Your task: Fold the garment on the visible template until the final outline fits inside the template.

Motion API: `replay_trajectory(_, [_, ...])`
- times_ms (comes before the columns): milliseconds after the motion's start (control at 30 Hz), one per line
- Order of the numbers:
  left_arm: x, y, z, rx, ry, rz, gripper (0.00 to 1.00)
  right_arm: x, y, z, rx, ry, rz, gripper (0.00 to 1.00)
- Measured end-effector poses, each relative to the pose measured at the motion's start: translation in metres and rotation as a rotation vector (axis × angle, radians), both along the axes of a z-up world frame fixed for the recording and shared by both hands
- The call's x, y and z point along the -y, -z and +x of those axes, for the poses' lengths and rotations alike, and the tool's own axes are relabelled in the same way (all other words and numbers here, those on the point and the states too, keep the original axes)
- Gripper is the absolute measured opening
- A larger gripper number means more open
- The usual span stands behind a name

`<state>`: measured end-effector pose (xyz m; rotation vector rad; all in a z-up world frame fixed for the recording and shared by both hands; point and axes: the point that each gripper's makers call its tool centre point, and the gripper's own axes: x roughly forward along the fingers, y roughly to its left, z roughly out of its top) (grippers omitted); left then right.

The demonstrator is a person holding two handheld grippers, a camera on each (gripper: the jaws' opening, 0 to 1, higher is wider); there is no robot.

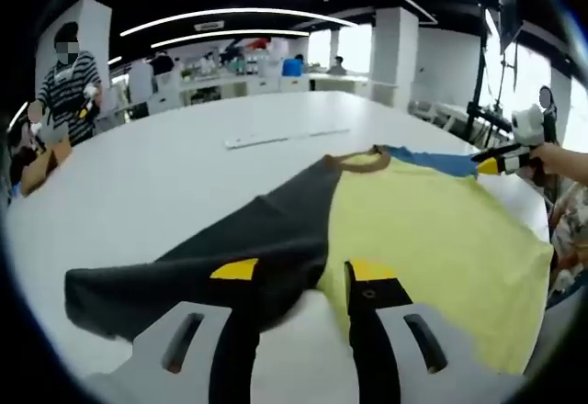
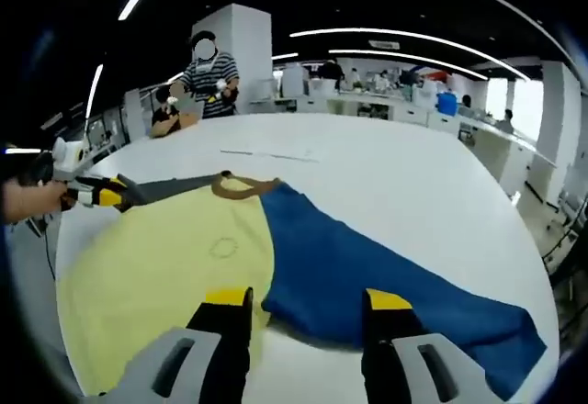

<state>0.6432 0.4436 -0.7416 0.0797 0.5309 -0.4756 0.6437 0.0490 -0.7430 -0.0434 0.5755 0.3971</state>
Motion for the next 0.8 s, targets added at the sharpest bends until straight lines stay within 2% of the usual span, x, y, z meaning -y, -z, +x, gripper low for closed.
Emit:
replay_trajectory(300, [0.008, -0.015, -0.014, 0.019, -0.001, -0.052, 0.64, 0.018, -0.011, -0.005, 0.000, 0.062, 0.032, 0.65])
replay_trajectory(500, [0.011, -0.017, -0.021, 0.023, 0.014, -0.058, 0.80, 0.043, -0.013, -0.011, -0.015, 0.129, 0.018, 0.74])
replay_trajectory(567, [0.012, -0.017, -0.024, 0.023, 0.015, -0.064, 0.83, 0.053, -0.013, -0.013, -0.020, 0.155, 0.013, 0.79])
replay_trajectory(800, [0.014, -0.021, -0.034, 0.032, 0.028, -0.063, 0.93, 0.084, -0.016, -0.022, -0.028, 0.240, -0.004, 0.84])
